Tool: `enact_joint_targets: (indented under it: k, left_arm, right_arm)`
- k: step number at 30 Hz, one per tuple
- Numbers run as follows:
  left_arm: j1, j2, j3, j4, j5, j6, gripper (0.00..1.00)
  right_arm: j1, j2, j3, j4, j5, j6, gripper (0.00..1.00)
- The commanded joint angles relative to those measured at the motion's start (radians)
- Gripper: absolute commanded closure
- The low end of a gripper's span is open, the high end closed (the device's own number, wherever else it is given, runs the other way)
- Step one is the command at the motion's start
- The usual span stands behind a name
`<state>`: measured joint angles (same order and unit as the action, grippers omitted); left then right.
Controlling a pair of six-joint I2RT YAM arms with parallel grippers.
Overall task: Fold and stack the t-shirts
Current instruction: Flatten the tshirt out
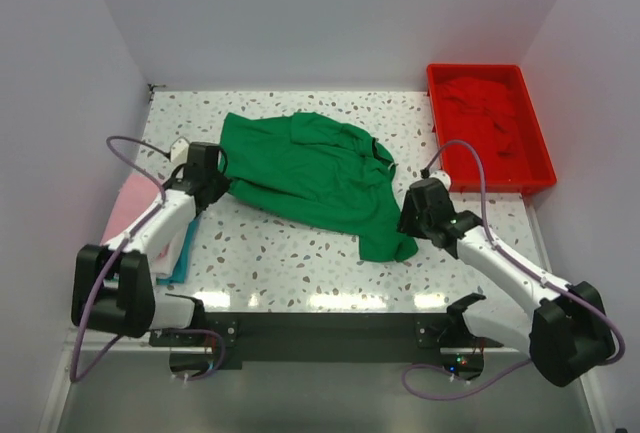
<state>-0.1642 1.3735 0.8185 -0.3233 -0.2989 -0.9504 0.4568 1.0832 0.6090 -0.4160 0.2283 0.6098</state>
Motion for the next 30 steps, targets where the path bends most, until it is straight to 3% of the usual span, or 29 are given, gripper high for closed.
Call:
enact_joint_targets:
  k: [1, 12, 28, 29, 30]
  left_arm:
    - [0.002, -0.123, -0.054, -0.069, -0.083, 0.002, 1.0]
    - [0.009, -0.348, -0.127, -0.218, -0.155, -0.024, 1.0]
    - [0.015, -0.381, -0.032, -0.243, -0.146, 0.035, 1.0]
    - [0.015, -0.379, -0.024, -0.241, -0.143, 0.036, 1.0]
    - [0.015, -0.379, -0.019, -0.235, -0.141, 0.041, 1.0]
  right_arm:
    - [-0.021, 0.07, 0.073, 0.112, 0.04, -0.013, 0.55]
    - [-0.047, 0.333, 0.17, 0.23, -0.023, -0.005, 0.55]
    - [-0.001, 0.348, 0.014, 0.365, -0.167, 0.064, 0.55]
    - [0.005, 0.356, 0.017, 0.367, -0.165, 0.067, 0.57]
    - [0.006, 0.357, 0.02, 0.362, -0.167, 0.07, 0.7]
